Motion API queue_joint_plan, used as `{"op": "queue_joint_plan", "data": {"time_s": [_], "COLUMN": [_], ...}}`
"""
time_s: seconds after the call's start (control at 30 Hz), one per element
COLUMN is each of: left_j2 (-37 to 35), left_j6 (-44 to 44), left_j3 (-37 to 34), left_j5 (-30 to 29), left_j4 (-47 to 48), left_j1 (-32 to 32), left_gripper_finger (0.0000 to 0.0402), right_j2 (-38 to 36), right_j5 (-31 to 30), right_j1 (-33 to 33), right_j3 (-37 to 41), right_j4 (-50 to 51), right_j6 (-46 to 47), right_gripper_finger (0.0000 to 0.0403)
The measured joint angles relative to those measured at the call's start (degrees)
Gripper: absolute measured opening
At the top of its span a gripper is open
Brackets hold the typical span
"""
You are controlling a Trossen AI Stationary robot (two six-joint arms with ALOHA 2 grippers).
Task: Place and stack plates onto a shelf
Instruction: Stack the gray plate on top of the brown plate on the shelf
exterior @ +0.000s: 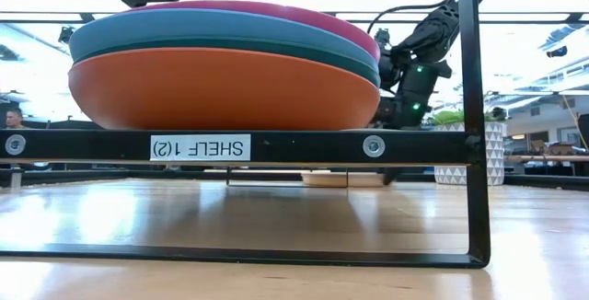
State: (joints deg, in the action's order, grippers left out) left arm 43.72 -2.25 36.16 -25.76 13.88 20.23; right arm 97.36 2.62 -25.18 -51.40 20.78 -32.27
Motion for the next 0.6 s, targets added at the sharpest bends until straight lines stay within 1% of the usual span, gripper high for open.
{"op": "queue_joint_plan", "data": {"time_s": [0.07, 0.17, 0.27, 0.37, 0.47, 0.6], "left_j2": [0.0, 0.0, 0.0, 0.0, 0.0, 0.0], "left_j6": [-0.1, -0.1, -0.1, -0.1, -0.8, -2.8], "left_j3": [0.0, 0.0, 0.0, 0.0, 0.0, 0.0], "left_j5": [0.1, 0.1, 0.1, 0.1, 0.1, 0.8], "left_j4": [0.4, 1.3, 1.2, 1.1, 1.1, 1.4], "left_j1": [0.0, 0.0, 0.0, 0.0, 0.0, 0.0], "left_gripper_finger": [0.0132, 0.0132, 0.0132, 0.0133, 0.0132, 0.0132], "right_j2": [-0.1, -1.2, -3.4, -5.2, -6.6, -6.9], "right_j5": [0.0, -2.5, -2.8, -3.4, -5.4, -6.0], "right_j1": [0.9, 3.1, 5.7, 8.4, 10.8, 12.5], "right_j3": [-0.1, -0.6, -0.6, -0.7, -0.7, -0.7], "right_j4": [4.2, 12.2, 17.0, 19.3, 19.6, 19.6], "right_j6": [1.2, 4.0, 7.8, 9.5, 9.8, 10.9], "right_gripper_finger": [0.0151, 0.015, 0.015, 0.015, 0.015, 0.015]}}
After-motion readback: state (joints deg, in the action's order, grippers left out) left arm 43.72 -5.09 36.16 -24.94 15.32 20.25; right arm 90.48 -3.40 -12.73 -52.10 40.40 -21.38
